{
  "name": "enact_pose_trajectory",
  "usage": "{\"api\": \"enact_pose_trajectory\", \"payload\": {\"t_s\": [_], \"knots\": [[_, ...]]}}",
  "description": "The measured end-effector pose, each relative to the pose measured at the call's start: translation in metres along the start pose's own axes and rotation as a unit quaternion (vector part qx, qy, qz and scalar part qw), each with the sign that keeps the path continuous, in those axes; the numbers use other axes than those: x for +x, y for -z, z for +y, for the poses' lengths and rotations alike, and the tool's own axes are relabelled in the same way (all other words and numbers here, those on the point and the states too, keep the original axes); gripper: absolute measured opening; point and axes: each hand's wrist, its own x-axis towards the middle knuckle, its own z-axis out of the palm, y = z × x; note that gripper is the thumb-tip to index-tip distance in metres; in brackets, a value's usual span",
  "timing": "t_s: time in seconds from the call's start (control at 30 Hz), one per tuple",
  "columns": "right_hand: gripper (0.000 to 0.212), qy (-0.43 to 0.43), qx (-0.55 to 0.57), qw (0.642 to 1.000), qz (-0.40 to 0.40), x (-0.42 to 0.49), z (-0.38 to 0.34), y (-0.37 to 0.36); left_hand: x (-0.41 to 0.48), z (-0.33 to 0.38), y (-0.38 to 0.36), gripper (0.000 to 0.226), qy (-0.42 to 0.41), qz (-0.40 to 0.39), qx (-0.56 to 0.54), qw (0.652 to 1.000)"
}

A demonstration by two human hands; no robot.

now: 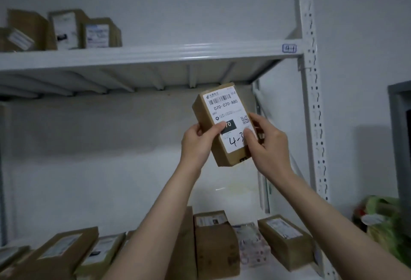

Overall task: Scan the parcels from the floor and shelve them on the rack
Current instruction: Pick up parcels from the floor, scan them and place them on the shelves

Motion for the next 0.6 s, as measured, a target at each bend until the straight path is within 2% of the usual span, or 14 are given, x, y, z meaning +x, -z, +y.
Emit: {"api": "enact_pose_trajectory", "payload": {"t_s": [0.07,0.1,0.17,0.2,0.3,0.4,0.47,0.6], "knots": [[0.035,0.03,-0.012,0.999,0.02,0.025,-0.018,0.001,0.014,0.03,0.004,0.034,-0.021,0.005,-0.007,1.0],[0.036,0.044,-0.02,0.999,0.023,0.037,-0.028,0.001,0.019,0.046,0.007,0.046,-0.029,0.015,-0.016,0.999],[0.039,0.068,-0.036,0.997,0.021,0.056,-0.046,-0.002,0.029,0.074,0.015,0.09,-0.04,0.037,-0.023,0.998],[0.04,0.078,-0.041,0.996,0.016,0.065,-0.055,-0.004,0.036,0.083,0.02,0.097,-0.047,0.047,-0.021,0.998],[0.037,0.11,-0.064,0.992,0.004,0.087,-0.08,-0.013,0.053,0.108,0.038,0.075,-0.067,0.058,-0.016,0.996],[0.037,0.132,-0.094,0.987,-0.007,0.108,-0.102,-0.025,0.061,0.137,0.048,0.07,-0.095,0.086,0.004,0.992],[0.038,0.14,-0.104,0.985,-0.013,0.122,-0.114,-0.031,0.071,0.151,0.053,0.054,-0.114,0.108,0.015,0.987],[0.055,0.172,-0.091,0.98,-0.031,0.142,-0.133,-0.039,0.091,0.17,0.064,0.045,-0.132,0.136,0.007,0.982]]}}
